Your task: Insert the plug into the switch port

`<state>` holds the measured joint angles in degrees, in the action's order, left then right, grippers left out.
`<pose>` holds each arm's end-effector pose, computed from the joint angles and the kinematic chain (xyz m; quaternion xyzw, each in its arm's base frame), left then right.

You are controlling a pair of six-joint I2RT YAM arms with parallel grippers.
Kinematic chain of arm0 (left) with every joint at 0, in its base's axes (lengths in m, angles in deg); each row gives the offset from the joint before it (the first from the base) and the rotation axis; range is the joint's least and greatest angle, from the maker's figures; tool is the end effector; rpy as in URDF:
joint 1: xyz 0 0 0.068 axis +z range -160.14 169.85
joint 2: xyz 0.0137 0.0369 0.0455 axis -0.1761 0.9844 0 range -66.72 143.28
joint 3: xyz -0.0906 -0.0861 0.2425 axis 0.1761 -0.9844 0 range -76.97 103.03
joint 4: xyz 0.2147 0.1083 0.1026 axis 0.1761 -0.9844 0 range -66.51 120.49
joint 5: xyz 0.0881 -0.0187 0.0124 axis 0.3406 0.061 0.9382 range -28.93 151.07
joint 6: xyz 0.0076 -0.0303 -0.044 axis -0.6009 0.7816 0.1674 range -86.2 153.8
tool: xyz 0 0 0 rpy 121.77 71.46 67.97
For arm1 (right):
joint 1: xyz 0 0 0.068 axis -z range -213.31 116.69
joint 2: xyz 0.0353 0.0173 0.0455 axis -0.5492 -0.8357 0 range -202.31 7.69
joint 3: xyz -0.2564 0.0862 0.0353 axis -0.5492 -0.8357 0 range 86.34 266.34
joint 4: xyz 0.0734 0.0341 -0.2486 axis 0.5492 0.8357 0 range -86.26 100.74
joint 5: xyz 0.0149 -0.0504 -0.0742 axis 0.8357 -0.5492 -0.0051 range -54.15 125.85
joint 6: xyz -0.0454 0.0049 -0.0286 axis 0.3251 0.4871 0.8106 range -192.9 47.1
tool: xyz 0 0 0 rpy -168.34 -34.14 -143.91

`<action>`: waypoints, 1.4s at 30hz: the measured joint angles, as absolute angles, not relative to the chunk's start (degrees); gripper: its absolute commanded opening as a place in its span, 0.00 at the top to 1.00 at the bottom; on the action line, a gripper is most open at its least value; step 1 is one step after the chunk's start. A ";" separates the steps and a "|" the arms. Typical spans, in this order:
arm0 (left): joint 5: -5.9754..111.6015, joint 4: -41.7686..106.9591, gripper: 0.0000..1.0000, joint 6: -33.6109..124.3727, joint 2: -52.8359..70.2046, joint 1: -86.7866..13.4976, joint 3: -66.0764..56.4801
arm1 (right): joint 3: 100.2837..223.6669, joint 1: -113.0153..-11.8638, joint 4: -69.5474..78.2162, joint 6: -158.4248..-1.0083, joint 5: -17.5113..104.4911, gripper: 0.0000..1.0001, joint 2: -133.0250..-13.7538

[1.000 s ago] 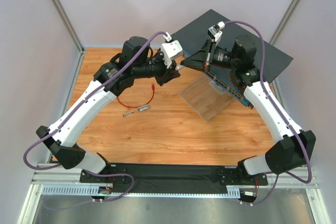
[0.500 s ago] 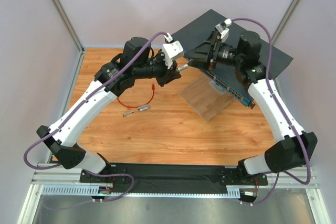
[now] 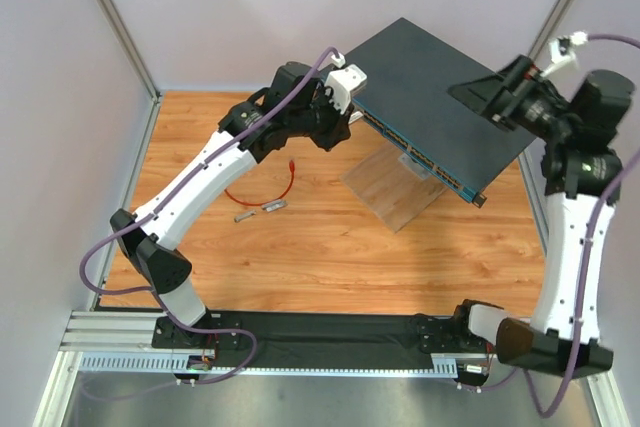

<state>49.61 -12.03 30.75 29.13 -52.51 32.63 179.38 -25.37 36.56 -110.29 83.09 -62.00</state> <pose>0.2657 -0.2519 0.4401 0.3775 0.7703 -0.2514 0.4482 0.2277 -0.0055 0.4971 0.0304 0.7449 0.4462 0.4950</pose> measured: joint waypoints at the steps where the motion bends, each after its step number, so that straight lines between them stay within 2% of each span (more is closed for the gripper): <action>1: 50.00 -12.12 1.00 31.06 29.59 -52.51 32.72 | 178.52 -22.07 38.11 -109.68 83.33 0.00 -60.14; 7: 49.98 -12.73 1.00 32.68 30.16 -52.16 32.87 | 173.67 -3.05 48.62 -105.26 90.81 0.00 -52.56; 13: 47.77 -12.77 1.00 35.10 30.16 -50.02 32.92 | 171.77 12.51 64.18 -93.68 100.77 0.00 -53.61; 17: 47.47 -12.77 1.00 35.41 30.16 -49.04 32.92 | 171.40 17.28 73.50 -84.26 103.05 0.00 -58.46; 23: 46.57 -12.77 1.00 35.93 30.25 -49.00 32.92 | 164.34 18.00 77.45 -78.14 103.77 0.00 -60.78; 28: 46.11 -12.77 1.00 36.11 30.71 -48.23 32.92 | 157.08 18.04 71.57 -80.80 107.70 0.00 -62.72; 42: 44.69 -13.32 1.00 36.54 34.68 -47.77 34.03 | 146.09 14.50 34.46 -106.99 112.23 0.01 -58.94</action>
<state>44.69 -13.32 36.54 34.68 -47.77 34.03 146.09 14.50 34.46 -106.99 112.23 -58.94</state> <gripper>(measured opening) 0.246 0.998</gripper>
